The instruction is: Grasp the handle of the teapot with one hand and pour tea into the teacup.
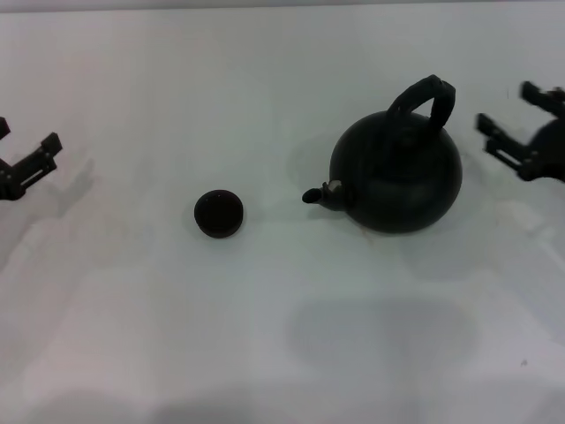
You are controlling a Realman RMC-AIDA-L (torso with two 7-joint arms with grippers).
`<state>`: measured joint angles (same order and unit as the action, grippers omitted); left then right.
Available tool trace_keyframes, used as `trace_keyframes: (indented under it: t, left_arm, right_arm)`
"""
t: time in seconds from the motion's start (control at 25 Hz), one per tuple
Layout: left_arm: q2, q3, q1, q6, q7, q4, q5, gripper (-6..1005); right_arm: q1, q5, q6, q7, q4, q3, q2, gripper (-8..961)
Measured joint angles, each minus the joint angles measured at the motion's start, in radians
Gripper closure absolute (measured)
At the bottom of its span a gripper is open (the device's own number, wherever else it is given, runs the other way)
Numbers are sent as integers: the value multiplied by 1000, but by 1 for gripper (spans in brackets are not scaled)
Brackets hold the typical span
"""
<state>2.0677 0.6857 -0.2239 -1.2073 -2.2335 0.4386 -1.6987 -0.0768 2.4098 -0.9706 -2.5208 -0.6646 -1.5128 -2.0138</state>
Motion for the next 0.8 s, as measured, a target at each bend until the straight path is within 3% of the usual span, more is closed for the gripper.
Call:
trace_keyframes:
  t: [0.2, 0.48, 0.8]
  left_arm:
    - [1, 0, 5, -2, -50, 1, -84, 135]
    - [3, 0, 1, 3, -130, -19, -168, 135]
    - [5, 0, -13, -1, -204, -57, -238, 135]
  right_arm:
    - [1, -1, -90, -51, 122, 194, 0, 202]
    - [-64, 0, -234, -241, 344, 453, -2, 205]
    - [-116, 3, -264, -339, 451, 590, -8, 206]
